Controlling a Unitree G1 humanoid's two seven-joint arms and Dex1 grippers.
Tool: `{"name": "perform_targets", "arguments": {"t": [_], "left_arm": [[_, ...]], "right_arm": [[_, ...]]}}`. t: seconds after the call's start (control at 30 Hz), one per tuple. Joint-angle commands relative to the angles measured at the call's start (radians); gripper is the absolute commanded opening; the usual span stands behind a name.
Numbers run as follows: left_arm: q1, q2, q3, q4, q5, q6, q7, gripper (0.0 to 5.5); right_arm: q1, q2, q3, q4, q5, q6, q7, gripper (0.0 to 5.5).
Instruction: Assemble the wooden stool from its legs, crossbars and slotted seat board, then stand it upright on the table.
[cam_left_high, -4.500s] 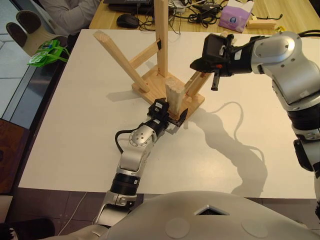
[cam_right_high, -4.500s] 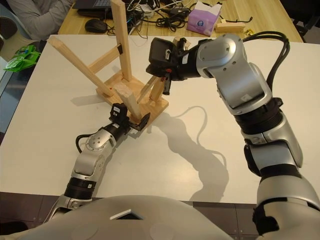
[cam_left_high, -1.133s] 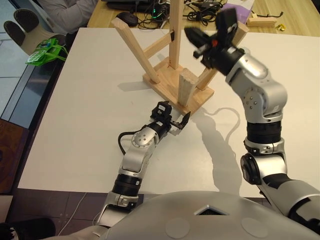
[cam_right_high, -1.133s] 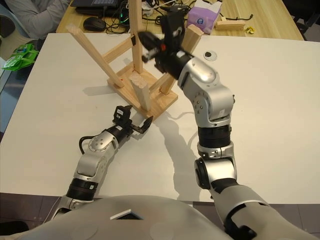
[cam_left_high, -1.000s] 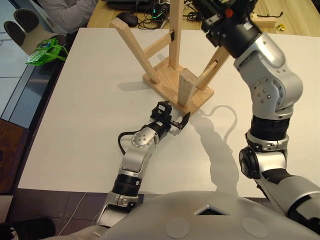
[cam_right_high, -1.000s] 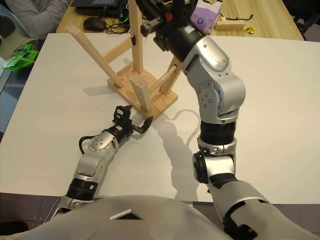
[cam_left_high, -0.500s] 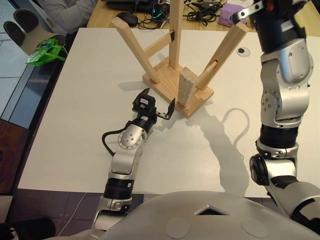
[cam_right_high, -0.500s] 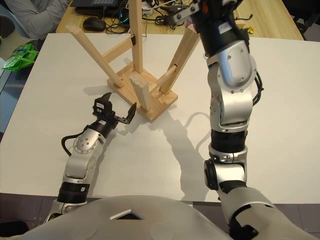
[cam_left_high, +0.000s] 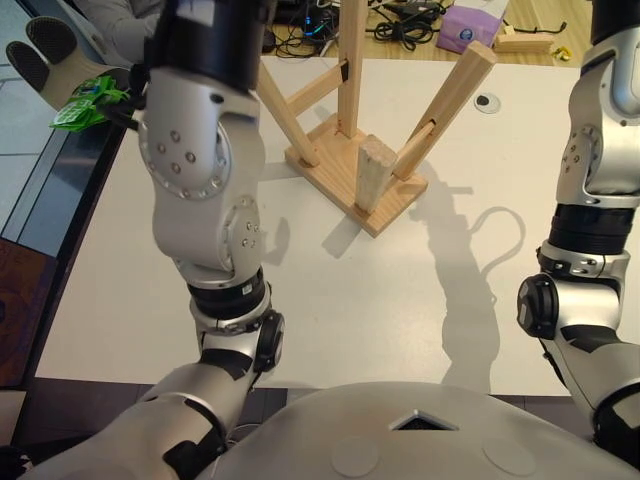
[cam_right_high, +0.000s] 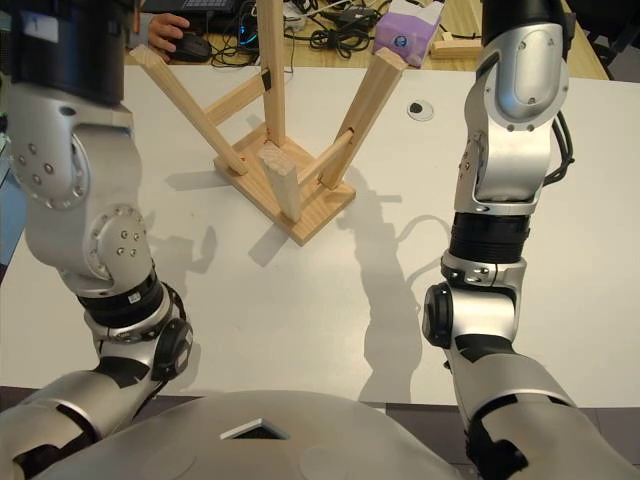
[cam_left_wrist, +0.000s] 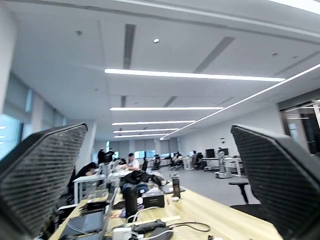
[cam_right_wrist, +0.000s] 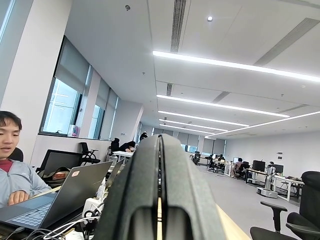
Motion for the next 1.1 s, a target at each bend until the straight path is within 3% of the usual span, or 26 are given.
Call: {"name": "perform_targets", "arguments": {"t": [0.03, 0.27, 0.37, 0.47, 0.73, 0.9, 1.1], "left_arm": [[-0.007, 0.03, -0.043, -0.067, -0.062, 0.21, -0.027, 5.4], [0.137, 0.076, -0.216, -0.067, -0.052, 0.356, -0.052, 5.4], [0.289, 0.141, -0.384, 0.22, 0.066, 0.222, -0.088, 5.4], [0.336, 0.154, -0.423, 0.372, 0.139, 0.136, -0.078, 5.4], [0.044, 0.024, -0.248, 0.082, 0.001, 0.284, -0.083, 5.4], [-0.216, 0.032, -0.093, 0.15, -0.01, 0.382, -0.054, 5.4], [-0.284, 0.172, 0.258, 0.298, 0.041, 0.113, 0.063, 5.4]], "right_arm": [[0.026, -0.017, -0.011, -0.012, 0.003, 0.0, 0.002, 0.03], [0.05, -0.023, 0.007, -0.003, 0.001, 0.022, 0.029, 0.03], [0.051, -0.014, 0.019, 0.001, 0.004, 0.032, 0.038, 0.03], [0.045, -0.003, 0.038, 0.001, 0.007, 0.032, 0.05, 0.03], [0.072, 0.001, 0.026, -0.002, 0.004, 0.018, 0.026, 0.03], [0.072, 0.007, 0.031, 0.033, -0.002, -0.013, 0.02, 0.03], [0.233, -0.038, 0.082, -0.084, 0.037, -0.069, 0.176, 0.03]]}}
